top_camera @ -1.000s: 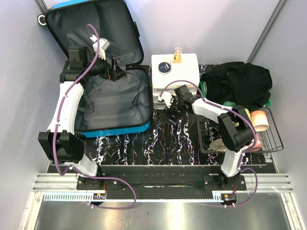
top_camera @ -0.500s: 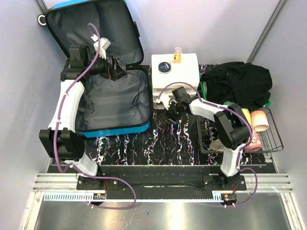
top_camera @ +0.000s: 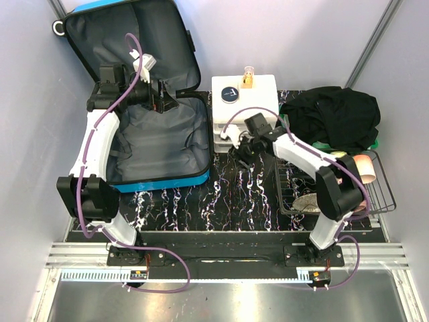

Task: Open, take out, and arrange the luggage

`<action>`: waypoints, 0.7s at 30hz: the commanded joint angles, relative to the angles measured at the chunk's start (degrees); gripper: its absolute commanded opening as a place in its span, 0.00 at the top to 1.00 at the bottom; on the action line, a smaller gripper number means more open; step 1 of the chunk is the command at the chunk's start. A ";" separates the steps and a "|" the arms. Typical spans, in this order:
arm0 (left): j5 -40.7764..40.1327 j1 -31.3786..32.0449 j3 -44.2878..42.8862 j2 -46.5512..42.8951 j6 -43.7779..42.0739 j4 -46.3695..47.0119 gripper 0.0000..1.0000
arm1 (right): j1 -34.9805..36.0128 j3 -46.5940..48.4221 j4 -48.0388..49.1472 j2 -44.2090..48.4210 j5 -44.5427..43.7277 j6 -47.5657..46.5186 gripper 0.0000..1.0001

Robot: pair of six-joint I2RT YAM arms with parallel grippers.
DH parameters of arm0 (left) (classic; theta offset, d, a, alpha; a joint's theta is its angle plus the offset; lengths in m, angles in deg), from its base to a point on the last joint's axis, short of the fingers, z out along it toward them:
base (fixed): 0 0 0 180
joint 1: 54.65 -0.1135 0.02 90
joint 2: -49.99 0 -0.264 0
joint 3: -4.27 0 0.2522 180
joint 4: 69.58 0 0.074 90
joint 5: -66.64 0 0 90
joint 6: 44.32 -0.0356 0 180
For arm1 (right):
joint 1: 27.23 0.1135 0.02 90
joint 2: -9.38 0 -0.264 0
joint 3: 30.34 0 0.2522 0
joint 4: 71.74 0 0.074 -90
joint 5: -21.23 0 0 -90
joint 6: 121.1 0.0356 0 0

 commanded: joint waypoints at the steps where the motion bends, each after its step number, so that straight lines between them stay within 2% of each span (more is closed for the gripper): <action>1: 2.11 -0.09 -2.88 0.83 -1.36 -0.04 0.05 | 0.39 12.52 -9.56 9.68 5.98 -2.47 0.64; 5: 2.29 -0.09 -2.97 1.45 -1.63 -0.22 0.05 | 0.39 24.29 -17.48 9.78 7.48 -3.18 0.65; 9: 2.55 -0.18 -1.66 1.63 0.04 1.62 0.06 | 0.39 31.95 -18.28 7.41 5.74 -2.31 0.66; 17: 1.67 -0.09 -1.57 1.10 -0.93 1.89 0.06 | 0.39 49.51 -18.63 -5.24 0.81 -1.42 0.68; 21: 1.76 -0.09 -1.83 1.10 -0.93 1.89 0.06 | 0.13 53.76 -20.48 -9.72 -1.48 -3.97 0.68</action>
